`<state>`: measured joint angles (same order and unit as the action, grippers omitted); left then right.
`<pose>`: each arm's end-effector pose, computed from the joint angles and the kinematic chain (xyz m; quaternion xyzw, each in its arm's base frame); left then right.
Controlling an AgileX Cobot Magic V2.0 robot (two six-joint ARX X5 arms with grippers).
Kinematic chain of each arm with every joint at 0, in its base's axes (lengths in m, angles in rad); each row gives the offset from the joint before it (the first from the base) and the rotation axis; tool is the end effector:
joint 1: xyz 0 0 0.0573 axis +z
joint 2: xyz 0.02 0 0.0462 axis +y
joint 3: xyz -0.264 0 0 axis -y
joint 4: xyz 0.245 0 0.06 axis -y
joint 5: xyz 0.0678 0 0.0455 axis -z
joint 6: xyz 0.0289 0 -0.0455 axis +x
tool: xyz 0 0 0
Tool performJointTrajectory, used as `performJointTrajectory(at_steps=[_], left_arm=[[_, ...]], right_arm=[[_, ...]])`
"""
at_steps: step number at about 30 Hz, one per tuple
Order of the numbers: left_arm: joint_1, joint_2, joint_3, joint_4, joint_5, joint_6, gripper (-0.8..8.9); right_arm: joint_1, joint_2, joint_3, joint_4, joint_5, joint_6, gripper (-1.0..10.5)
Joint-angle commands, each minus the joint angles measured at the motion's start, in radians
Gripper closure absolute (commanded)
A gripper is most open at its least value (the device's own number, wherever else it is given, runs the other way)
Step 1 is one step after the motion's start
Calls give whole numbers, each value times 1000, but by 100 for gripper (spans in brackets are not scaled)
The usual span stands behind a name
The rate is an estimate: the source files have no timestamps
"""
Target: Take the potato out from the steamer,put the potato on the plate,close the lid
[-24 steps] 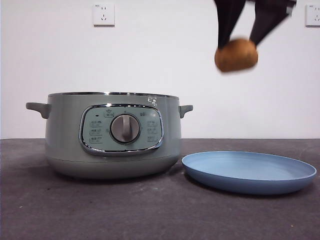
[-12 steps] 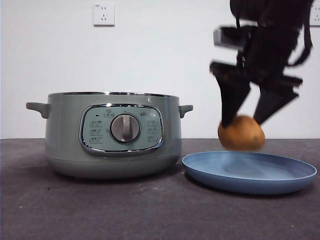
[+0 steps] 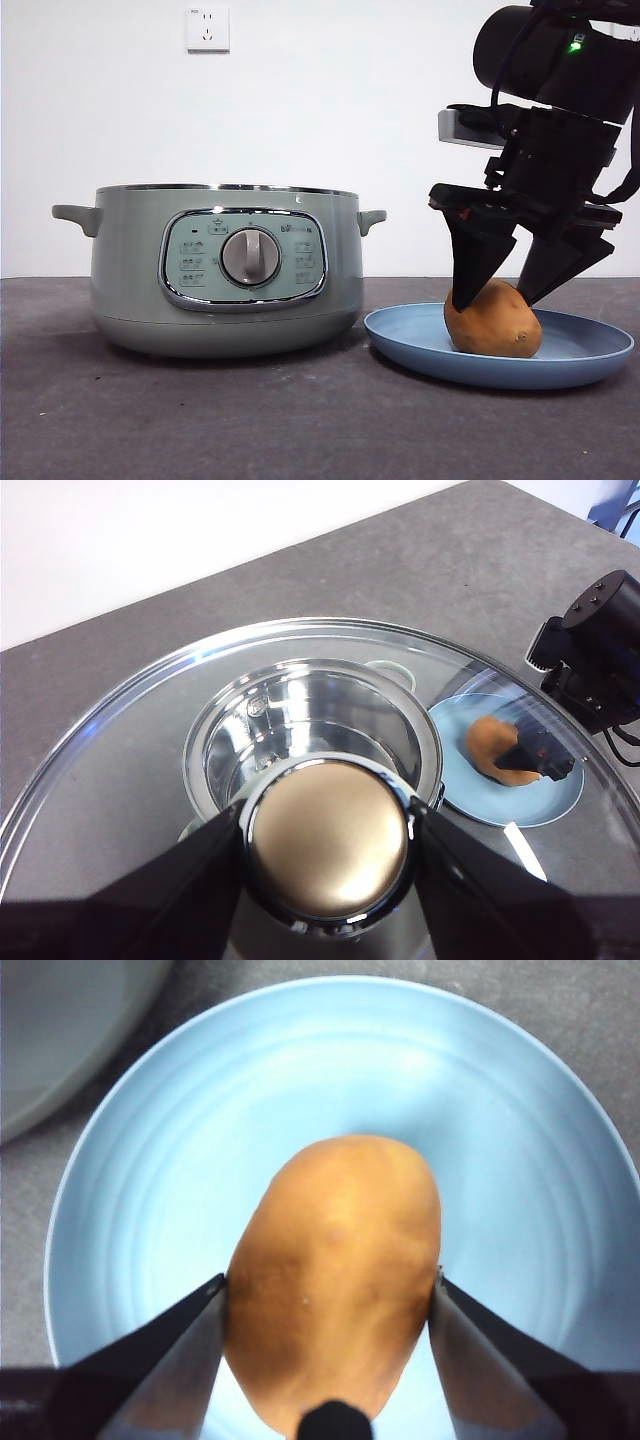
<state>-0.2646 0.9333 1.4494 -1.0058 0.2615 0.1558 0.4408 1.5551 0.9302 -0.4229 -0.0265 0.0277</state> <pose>0.1243 -0.0414 0.4437 0.0733 0.2220 -0.2704 0.9339 0.2691 0.1278 0.1890 -0.0912 0.4923 0.1937 0.8437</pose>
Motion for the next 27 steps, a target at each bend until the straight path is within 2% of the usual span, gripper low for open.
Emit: performJointTrajectory(at_steps=[1,4,5,9,11,19,27], left_arm=[[2,10,16,57,9,5,822],[2,41,16,64,9,6,822],[1,55,16,72,10,8,822],[-6,106,16,112,37,13,822],[-11,138,16,139,53,13,822],[-46,275,16,241,56,36,822],[-77,411,16,336,54,63,822]], right_arm=[[-8,8,-9,2,-1,9,957],[-16,8,-9,-7,-1,10,930],[-18,8,-9,-8,0,18,876],[-21,8,-9,-8,-1,35,469],[-21,8,-9,-5,-1,35,373],[-21,-9,20,-24,1,35,374],[-21,-204,29,-36,7,55,375]])
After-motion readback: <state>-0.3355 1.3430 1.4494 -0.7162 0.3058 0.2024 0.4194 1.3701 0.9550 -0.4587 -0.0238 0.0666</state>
